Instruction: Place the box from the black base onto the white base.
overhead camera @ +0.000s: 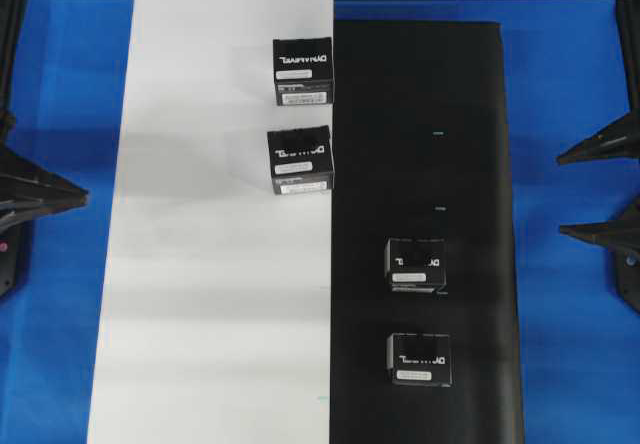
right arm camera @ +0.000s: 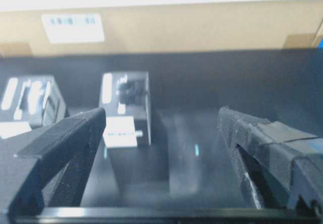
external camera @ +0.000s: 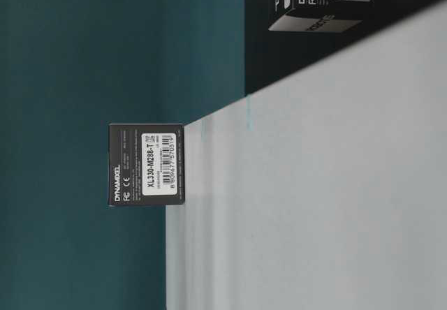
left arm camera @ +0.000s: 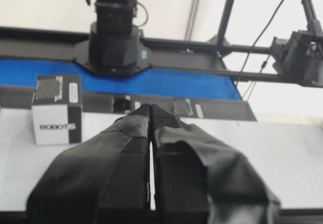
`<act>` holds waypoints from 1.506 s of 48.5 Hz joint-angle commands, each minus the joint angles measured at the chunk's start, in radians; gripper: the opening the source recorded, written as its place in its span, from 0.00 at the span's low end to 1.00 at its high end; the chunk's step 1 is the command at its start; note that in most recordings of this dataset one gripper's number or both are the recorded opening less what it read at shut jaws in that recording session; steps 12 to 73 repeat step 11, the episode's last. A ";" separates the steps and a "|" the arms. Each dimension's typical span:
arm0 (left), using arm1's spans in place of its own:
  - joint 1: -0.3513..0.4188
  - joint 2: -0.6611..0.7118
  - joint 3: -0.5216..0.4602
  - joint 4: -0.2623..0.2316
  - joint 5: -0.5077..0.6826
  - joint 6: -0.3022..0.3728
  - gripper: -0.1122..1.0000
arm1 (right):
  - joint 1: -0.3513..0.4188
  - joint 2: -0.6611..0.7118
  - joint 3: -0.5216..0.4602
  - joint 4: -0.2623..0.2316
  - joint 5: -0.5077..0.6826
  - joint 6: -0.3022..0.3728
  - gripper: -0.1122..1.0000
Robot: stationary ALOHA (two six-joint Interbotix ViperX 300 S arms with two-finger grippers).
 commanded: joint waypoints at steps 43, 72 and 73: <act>-0.002 -0.021 -0.012 0.003 0.032 -0.006 0.09 | -0.002 -0.003 0.002 0.005 -0.028 0.002 0.99; -0.002 -0.021 -0.012 0.003 0.032 -0.006 0.09 | -0.002 -0.003 0.002 0.005 -0.028 0.002 0.99; -0.002 -0.021 -0.012 0.003 0.032 -0.006 0.09 | -0.002 -0.003 0.002 0.005 -0.028 0.002 0.99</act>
